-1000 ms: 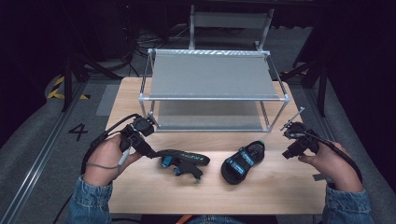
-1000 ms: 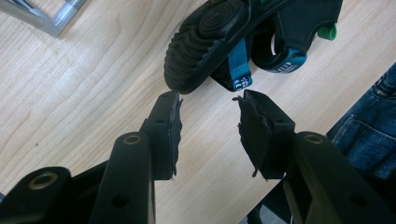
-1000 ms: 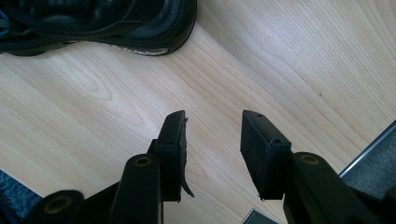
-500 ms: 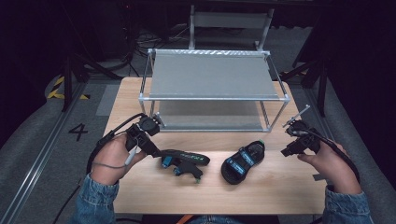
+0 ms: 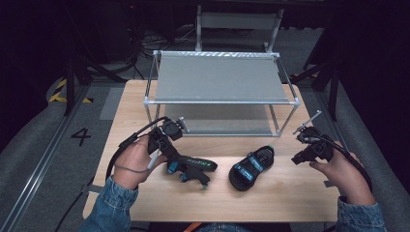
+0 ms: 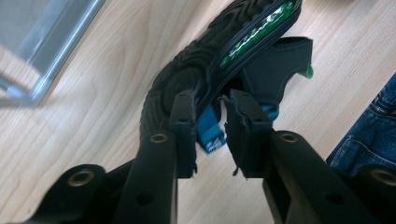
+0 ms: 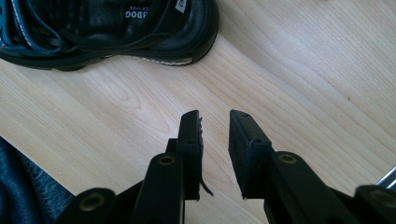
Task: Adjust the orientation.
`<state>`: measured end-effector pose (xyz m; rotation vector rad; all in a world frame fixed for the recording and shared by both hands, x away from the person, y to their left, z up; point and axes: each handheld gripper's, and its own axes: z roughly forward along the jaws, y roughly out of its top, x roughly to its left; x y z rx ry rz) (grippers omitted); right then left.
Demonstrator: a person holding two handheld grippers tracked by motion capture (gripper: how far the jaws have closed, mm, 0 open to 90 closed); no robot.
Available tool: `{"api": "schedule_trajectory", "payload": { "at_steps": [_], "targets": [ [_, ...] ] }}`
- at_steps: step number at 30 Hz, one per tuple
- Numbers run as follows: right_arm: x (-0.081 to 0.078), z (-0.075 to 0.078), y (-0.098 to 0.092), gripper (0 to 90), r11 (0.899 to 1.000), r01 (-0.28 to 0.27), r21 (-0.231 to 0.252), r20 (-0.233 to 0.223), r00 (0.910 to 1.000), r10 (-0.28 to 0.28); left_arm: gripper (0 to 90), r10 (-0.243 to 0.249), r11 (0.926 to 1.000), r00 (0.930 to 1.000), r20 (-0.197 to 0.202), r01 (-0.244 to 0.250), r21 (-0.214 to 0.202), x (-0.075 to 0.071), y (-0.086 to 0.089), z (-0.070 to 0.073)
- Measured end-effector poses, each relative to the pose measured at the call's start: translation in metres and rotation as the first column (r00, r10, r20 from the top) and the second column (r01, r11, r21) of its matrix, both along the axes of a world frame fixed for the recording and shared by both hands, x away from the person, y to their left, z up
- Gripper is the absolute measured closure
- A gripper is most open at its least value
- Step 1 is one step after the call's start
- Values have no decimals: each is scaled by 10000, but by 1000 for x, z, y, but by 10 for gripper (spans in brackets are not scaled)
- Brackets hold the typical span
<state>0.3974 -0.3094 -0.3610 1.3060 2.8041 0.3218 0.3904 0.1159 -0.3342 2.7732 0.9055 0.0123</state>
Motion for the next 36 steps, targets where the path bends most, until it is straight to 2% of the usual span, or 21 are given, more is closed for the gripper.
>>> {"api": "schedule_trajectory", "payload": {
  "at_steps": [8, 14, 19, 23, 26, 31, 36],
  "targets": [
    [-4, -3, -2, 749, 10000, 36, 35, -127, 9999, -36, 796, -485, 9987, 9988, -64, 484, -170, 6, -15, -6],
    [-8, -7, -7, 741, 9995, 311, 103, -249, 9992, -308, 797, -924, 9956, 9948, -417, 917, -189, 12, -28, -16],
    [-10, -11, -5, 736, 9996, 277, 97, -378, 9989, -273, 799, -1023, 9947, 9928, -627, 1016, -153, 17, -34, -24],
    [-13, -13, -5, 735, 9995, 292, 149, -416, 9987, -286, 794, -962, 9953, 9922, -795, 970, 59, 22, -36, -31],
    [-14, -16, -4, 735, 9995, 276, 160, -567, 9980, -267, 789, -924, 9956, 9917, -899, 932, 48, 24, -37, -33],
    [-15, -17, -3, 732, 9995, 283, 139, -610, 9978, -274, 814, -901, 9956, 9931, -752, 918, 193, 24, -39, -33],
    [-17, -15, -4, 732, 9993, 341, 154, -514, 9981, -333, 842, -843, 9957, 9959, -338, 855, 351, 26, -43, -32]
  ]
}}
